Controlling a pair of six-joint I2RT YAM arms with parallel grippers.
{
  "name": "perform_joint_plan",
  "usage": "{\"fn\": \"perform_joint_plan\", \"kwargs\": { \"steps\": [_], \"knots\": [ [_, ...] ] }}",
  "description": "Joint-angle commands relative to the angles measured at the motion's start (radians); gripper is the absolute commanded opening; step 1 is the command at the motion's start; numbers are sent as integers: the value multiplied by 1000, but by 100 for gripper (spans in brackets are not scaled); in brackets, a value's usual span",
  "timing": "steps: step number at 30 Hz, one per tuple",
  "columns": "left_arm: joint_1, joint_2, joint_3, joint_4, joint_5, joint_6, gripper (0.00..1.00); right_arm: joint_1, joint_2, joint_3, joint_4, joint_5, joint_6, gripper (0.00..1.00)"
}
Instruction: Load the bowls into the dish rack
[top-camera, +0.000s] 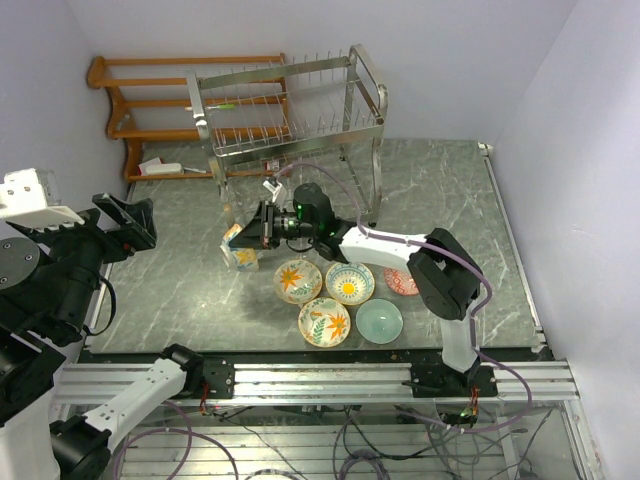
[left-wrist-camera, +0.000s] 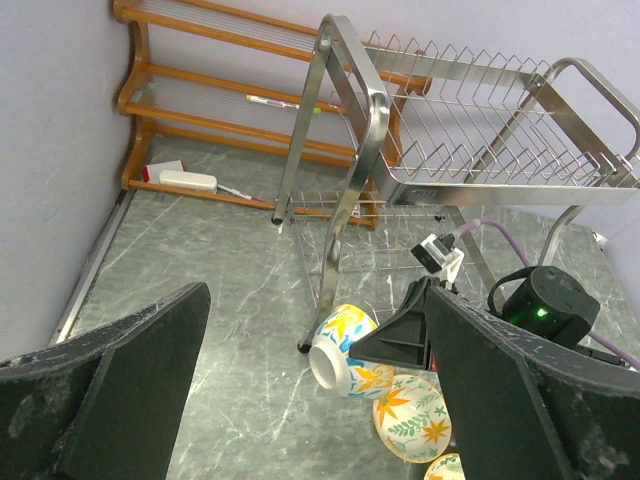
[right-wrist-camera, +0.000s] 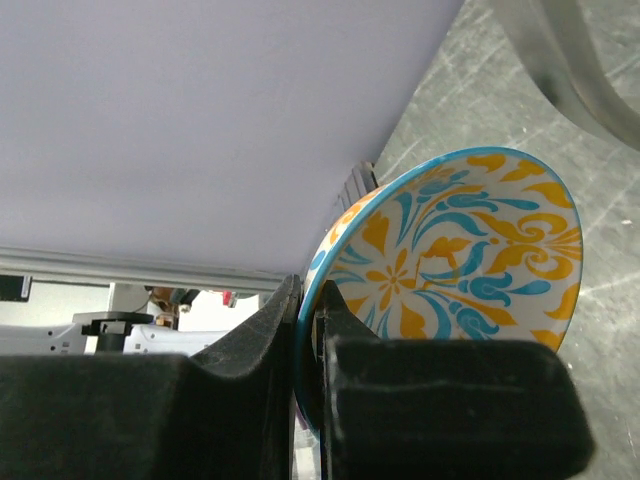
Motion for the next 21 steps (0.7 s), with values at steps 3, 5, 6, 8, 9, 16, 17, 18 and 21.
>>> {"fn": "perform_joint_plan", "kwargs": {
  "steps": [3,5,6,8,9,16,17,18,21],
  "knots": [
    [7,6,8,34,-13,21,100,-16,-59,-24,30,21,8,0],
    [7,9,8,36,-11,27,100,-32,-51,-15,25,9,14,0],
    [7,13,10,35,-10,28,100,-42,-47,-9,18,3,15,0],
    [7,18,12,33,-7,31,100,-57,-44,-2,0,3,7,0],
    [7,21,14,33,-7,33,100,-64,-45,3,-12,3,-2,0],
    [7,24,10,35,-17,32,100,-137,-29,36,-63,-27,-35,0],
    [7,26,7,36,-17,34,100,-152,-15,63,-60,-39,-38,0],
    [7,26,5,37,-16,35,100,-163,9,86,-56,-50,-40,0],
    [7,28,-6,47,-16,40,100,-196,75,166,-46,-66,-43,0]
  ]
}}
